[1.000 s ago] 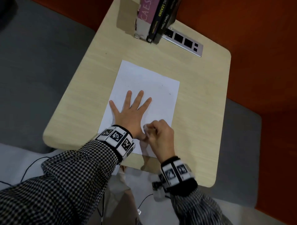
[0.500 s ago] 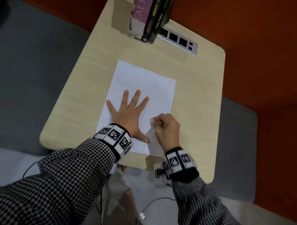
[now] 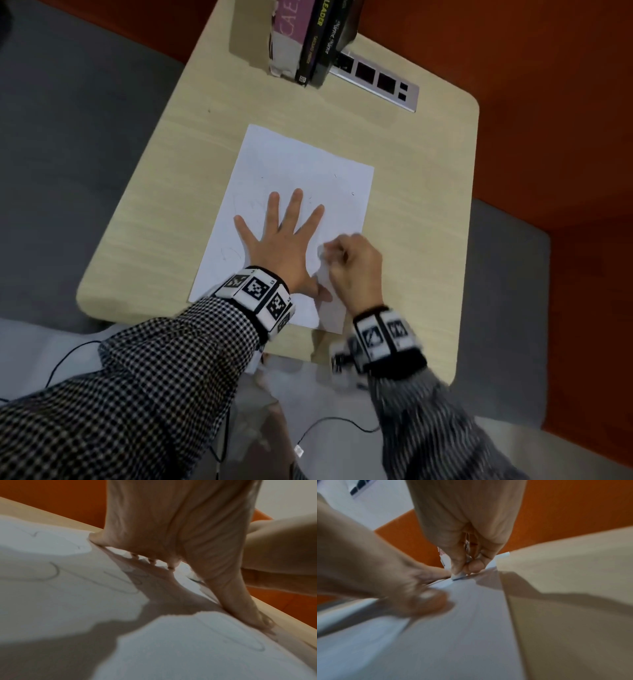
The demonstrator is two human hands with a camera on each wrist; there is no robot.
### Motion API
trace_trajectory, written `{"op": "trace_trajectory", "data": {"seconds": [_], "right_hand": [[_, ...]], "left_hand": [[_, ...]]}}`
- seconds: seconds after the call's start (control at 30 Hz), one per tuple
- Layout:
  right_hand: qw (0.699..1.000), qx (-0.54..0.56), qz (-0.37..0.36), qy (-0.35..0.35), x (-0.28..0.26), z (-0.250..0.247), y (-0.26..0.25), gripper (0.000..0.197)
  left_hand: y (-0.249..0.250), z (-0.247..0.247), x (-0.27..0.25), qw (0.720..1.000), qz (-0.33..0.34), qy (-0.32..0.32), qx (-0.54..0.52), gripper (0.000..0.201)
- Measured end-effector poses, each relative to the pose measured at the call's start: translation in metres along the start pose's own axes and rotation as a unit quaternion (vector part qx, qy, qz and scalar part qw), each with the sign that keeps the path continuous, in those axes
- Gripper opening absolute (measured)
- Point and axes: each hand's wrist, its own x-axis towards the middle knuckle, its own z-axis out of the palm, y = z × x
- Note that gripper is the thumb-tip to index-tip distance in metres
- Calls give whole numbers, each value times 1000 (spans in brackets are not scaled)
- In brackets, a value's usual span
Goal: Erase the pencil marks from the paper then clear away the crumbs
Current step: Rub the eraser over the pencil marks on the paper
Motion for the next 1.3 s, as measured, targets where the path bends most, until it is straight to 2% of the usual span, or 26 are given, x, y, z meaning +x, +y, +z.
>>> {"op": "trace_trajectory", "data": {"seconds": [0.1,0.2,0.27,0.37,0.47,0.63,0.7,0.83,0.9,1.0,1.17,1.23,1.3], "right_hand": [[1000,-11,18,10,34,-3,2,8],[999,-24,-2,23,-3,2,4,13],[1000,-15,-11,6,-27,0,4,16],[1000,-14,3,-6,6,-4,1,8],[1000,-10,5,12,37,-6,-2,10],[999,-20,-17,25,-27,-2,9,18],[1000,-12,-22,12,-20,-3,8,14],[1000,0,14,9,30,-4,4,10],[999,7,26,19,17,-2,9,7],[1000,-15,-10,20,-24,-2,13,14],[1000,0,6,14,27,-7,6,7],[1000,1,17,17,20,-4,8,8],[1000,-12,19,20,-8,-3,11,14]], "left_hand": [[-1,-1,0,1000,3,1,2,143],[1,-1,1,1000,-6,4,-4,138],[1,-1,1,1000,-10,4,-3,135],[2,-2,0,1000,-2,-5,-2,141],[1,-2,1,1000,-4,-1,5,144],[2,-2,2,1000,-12,-7,-2,140],[2,-2,2,1000,-9,-8,-1,140],[1,-1,2,1000,-1,-1,-1,144],[1,-1,2,1000,-3,-4,1,144],[2,-1,3,1000,-6,-7,-3,142],[1,0,2,1000,-1,-5,3,144],[0,-1,2,1000,-1,-3,4,144],[1,0,3,1000,-4,-4,-1,144]]}}
